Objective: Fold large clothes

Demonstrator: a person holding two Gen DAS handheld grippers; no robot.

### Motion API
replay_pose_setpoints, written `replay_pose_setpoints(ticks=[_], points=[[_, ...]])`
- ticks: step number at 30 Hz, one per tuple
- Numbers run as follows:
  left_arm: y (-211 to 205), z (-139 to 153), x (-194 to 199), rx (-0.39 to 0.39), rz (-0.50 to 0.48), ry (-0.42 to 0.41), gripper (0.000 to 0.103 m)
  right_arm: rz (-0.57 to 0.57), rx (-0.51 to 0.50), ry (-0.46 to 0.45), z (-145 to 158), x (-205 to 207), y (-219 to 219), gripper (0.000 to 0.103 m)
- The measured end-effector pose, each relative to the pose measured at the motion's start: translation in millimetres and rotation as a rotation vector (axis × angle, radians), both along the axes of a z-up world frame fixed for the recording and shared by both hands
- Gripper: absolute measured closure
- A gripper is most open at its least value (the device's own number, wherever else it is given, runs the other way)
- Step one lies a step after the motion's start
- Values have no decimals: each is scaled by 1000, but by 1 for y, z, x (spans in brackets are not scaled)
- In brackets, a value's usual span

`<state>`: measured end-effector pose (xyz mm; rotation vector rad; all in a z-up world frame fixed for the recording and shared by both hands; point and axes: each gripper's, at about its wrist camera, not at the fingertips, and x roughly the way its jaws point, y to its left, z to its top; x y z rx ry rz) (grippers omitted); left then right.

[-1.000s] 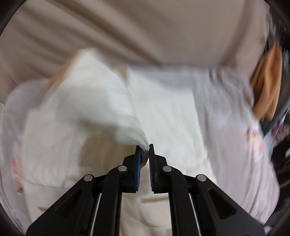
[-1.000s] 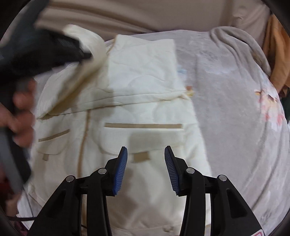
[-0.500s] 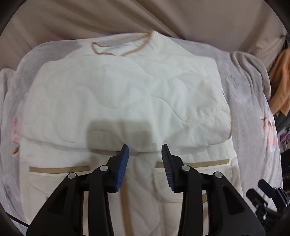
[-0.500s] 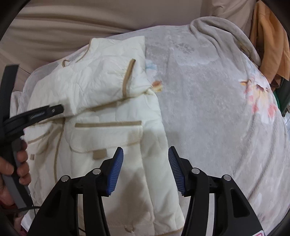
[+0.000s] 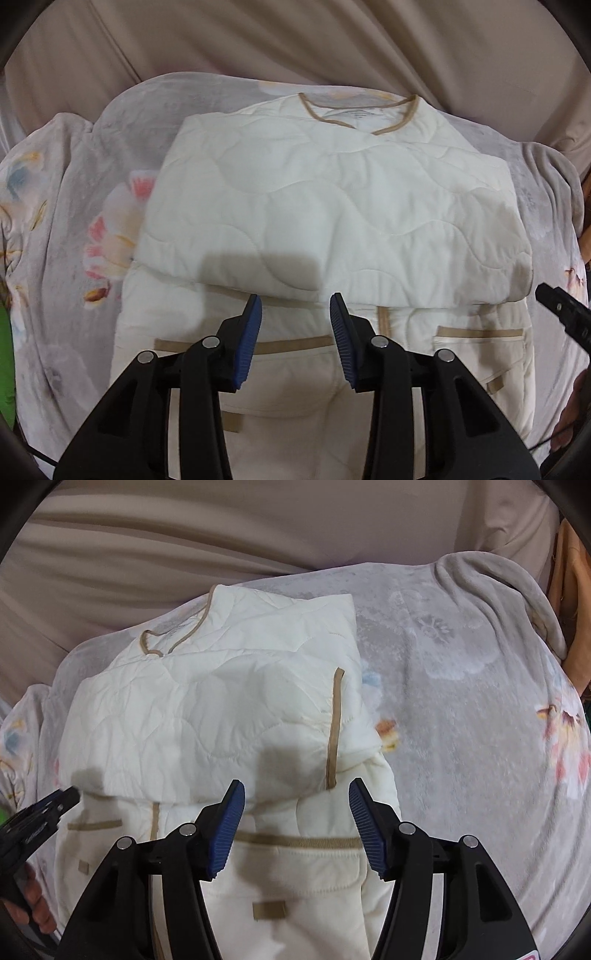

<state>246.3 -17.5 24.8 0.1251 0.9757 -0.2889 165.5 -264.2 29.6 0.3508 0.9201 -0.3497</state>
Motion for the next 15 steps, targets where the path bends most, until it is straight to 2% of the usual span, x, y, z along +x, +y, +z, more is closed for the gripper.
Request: replay_pose_setpoints(ticks=[2,6,9,10,11,12,13,15], points=[[7,0,3,4,10,0,66,-19,-11,2,-5,6,-4,39],[24,-8,13,0,41,17,64,-54,-9,17,-20,18,-16,39],[47,-18,29,-59,106,54,63,-44,22,19,-31,28,-20,41],[56,-20,36,-78,135,65,63,-35,32,21,-34,32,-19,58],[65,-22,42,-95,165,73,64,-26,43,27,-35,37,-19,83],[74,-22,49,-101,196,73,64,-22,42,24,-32,40,-18,97],[79,-22,54,-95,215,67,64,-11,55,-2,-26,42,-17,98],[84,-16,64,-78,232,42,64,17,27,-117,8,39,-10,99]])
